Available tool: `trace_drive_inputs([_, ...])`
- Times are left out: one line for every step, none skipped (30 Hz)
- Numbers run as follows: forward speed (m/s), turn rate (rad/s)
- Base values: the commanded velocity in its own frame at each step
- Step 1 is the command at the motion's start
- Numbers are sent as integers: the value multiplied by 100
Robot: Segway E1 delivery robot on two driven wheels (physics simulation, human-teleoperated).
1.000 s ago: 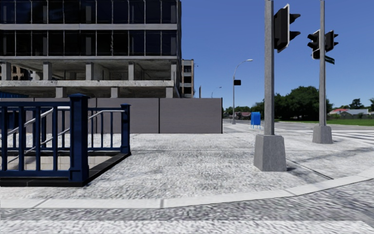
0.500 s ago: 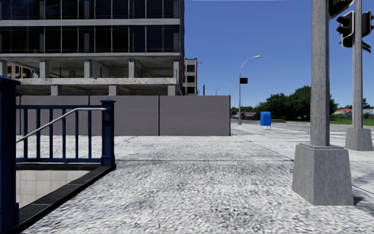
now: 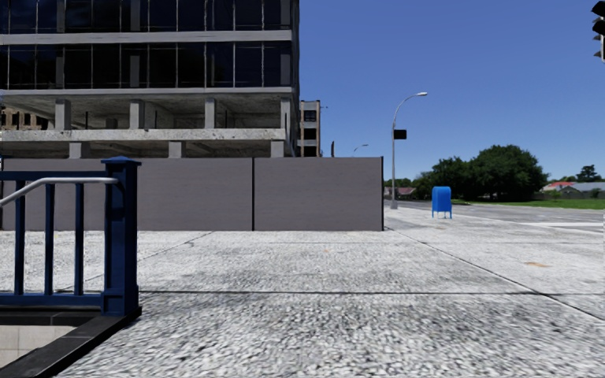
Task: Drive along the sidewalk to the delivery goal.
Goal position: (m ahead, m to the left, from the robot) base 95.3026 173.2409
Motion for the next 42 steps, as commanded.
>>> trace_drive_inputs([164,0])
trace_drive_inputs([164,0])
trace_drive_inputs([164,0])
trace_drive_inputs([164,0])
trace_drive_inputs([164,0])
trace_drive_inputs([164,0])
trace_drive_inputs([164,0])
trace_drive_inputs([164,0])
trace_drive_inputs([164,0])
trace_drive_inputs([164,0])
trace_drive_inputs([164,0])
trace_drive_inputs([164,0])
trace_drive_inputs([164,0])
trace_drive_inputs([164,0])
trace_drive_inputs([164,0])
trace_drive_inputs([164,0])
trace_drive_inputs([164,0])
trace_drive_inputs([164,0])
trace_drive_inputs([164,0])
trace_drive_inputs([164,0])
trace_drive_inputs([164,0])
trace_drive_inputs([164,0])
trace_drive_inputs([164,0])
trace_drive_inputs([164,11])
trace_drive_inputs([164,35])
trace_drive_inputs([164,49])
trace_drive_inputs([164,49])
trace_drive_inputs([166,53])
trace_drive_inputs([200,58])
trace_drive_inputs([200,59])
trace_drive_inputs([200,59])
trace_drive_inputs([200,64])
trace_drive_inputs([200,71])
trace_drive_inputs([200,73])
trace_drive_inputs([200,73])
trace_drive_inputs([200,73])
trace_drive_inputs([200,74])
trace_drive_inputs([200,74])
trace_drive_inputs([200,74])
trace_drive_inputs([200,74])
trace_drive_inputs([200,74])
trace_drive_inputs([200,74])
